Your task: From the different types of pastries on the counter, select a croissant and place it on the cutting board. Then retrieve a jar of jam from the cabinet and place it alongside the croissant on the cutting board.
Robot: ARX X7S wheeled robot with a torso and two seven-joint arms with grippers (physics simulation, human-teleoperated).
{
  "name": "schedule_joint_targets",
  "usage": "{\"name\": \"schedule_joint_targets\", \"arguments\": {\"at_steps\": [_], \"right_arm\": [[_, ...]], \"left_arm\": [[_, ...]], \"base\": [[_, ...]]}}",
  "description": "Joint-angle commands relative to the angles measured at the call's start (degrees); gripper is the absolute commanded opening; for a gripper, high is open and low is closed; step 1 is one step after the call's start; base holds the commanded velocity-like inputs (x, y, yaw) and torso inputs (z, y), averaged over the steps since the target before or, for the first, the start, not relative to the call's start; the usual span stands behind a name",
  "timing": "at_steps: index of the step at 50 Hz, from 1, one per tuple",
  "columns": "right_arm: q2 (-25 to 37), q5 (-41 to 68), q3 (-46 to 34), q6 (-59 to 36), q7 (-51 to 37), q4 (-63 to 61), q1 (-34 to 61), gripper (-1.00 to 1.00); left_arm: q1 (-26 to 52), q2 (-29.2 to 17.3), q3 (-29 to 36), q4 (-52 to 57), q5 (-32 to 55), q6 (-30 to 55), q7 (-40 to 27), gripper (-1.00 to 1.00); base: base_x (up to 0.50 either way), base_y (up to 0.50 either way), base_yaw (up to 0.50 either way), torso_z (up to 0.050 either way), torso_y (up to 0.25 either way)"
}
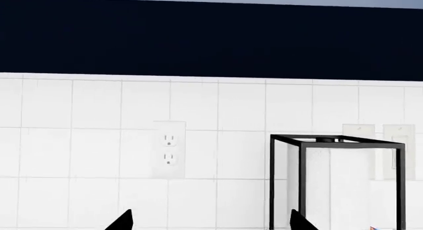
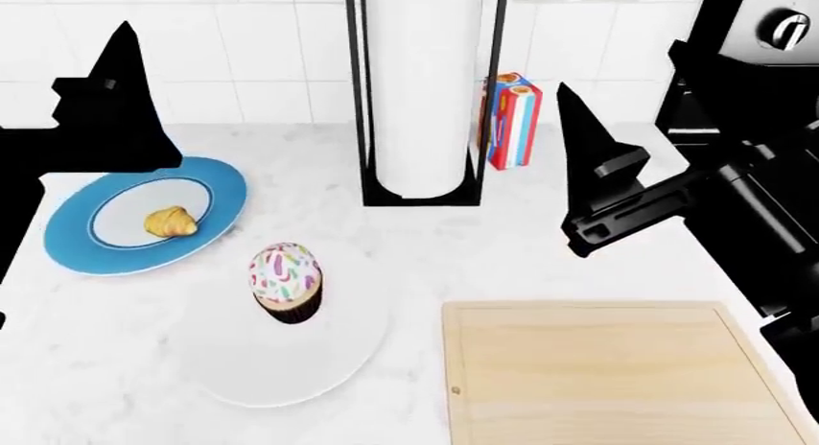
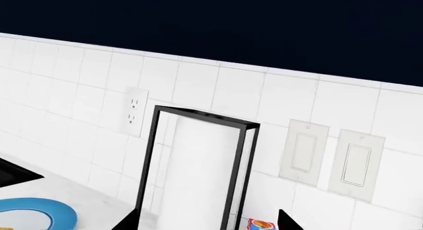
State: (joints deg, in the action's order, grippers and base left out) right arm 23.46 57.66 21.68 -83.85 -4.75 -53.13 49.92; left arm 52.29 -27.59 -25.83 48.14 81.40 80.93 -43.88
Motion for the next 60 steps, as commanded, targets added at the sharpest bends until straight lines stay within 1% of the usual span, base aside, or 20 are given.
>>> {"name": "schedule_joint_targets", "arguments": {"at_steps": [1, 3, 10, 36, 45, 51, 53, 56, 57, 60], "right_arm": [[-0.07, 2.58, 0.72, -0.73, -2.49, 0.47, 0.43, 1.00], [-0.10, 2.98, 0.94, -0.82, -2.91, 0.57, 0.52, 1.00], [0.17, 3.40, 1.28, -0.22, -3.84, 1.14, 0.44, 1.00], [1.82, 5.61, 1.69, 3.49, -5.79, 2.10, -0.01, 1.00], [2.33, 6.71, 2.31, 4.12, -6.65, 2.20, -0.45, 1.00], [2.64, 6.76, 2.07, 4.80, -6.92, 2.38, -0.90, 1.00], [2.81, 6.58, 1.95, 5.16, -6.89, 2.45, -1.12, 1.00], [2.98, 6.83, 1.95, 5.27, -7.19, 2.49, -1.19, 1.00], [3.02, 6.93, 1.95, 5.31, -7.30, 2.51, -1.20, 1.00], [3.16, 6.76, 1.82, 5.76, -7.36, 2.60, -1.47, 1.00]], "left_arm": [[-0.27, -0.80, 0.56, -0.05, 0.58, -1.11, -0.60, 1.00], [-0.49, -0.93, 0.56, -0.01, 0.48, -1.35, -0.48, 1.00], [-0.94, -1.11, 1.14, 0.11, -0.02, -1.97, -0.23, 1.00], [-2.45, -2.03, 2.95, -0.05, -2.08, -4.19, 1.01, 1.00], [-2.53, -2.51, 5.09, -1.71, -4.18, -4.00, 1.46, 1.00], [-0.89, -0.37, 6.42, -8.92, -1.75, -1.97, -4.68, 1.00], [-0.17, 0.57, 7.25, -12.03, -0.14, -0.77, -7.71, 1.00], [1.10, 2.55, 7.22, -17.06, 4.53, -0.07, -14.25, 1.00], [1.93, 2.83, 8.17, -18.42, 4.50, 0.59, -17.72, 1.00], [2.85, 4.75, 9.17, -21.40, 6.45, 0.39, -22.92, 1.00]], "base": [[0.00, 0.00, 0.50, 0.000, 0.000], [0.00, 0.00, 0.47, 0.000, 0.000], [0.01, 0.01, 0.00, 0.000, 0.000], [0.13, 0.00, 0.00, 0.000, 0.000], [0.02, 0.00, 0.00, 0.000, 0.000], [0.00, 0.00, 0.00, 0.000, 0.000], [0.00, 0.00, 0.00, 0.000, 0.000], [0.00, 0.00, 0.00, 0.000, 0.000], [0.00, 0.00, 0.00, 0.000, 0.000], [0.00, 0.00, 0.00, 0.000, 0.000]]}}
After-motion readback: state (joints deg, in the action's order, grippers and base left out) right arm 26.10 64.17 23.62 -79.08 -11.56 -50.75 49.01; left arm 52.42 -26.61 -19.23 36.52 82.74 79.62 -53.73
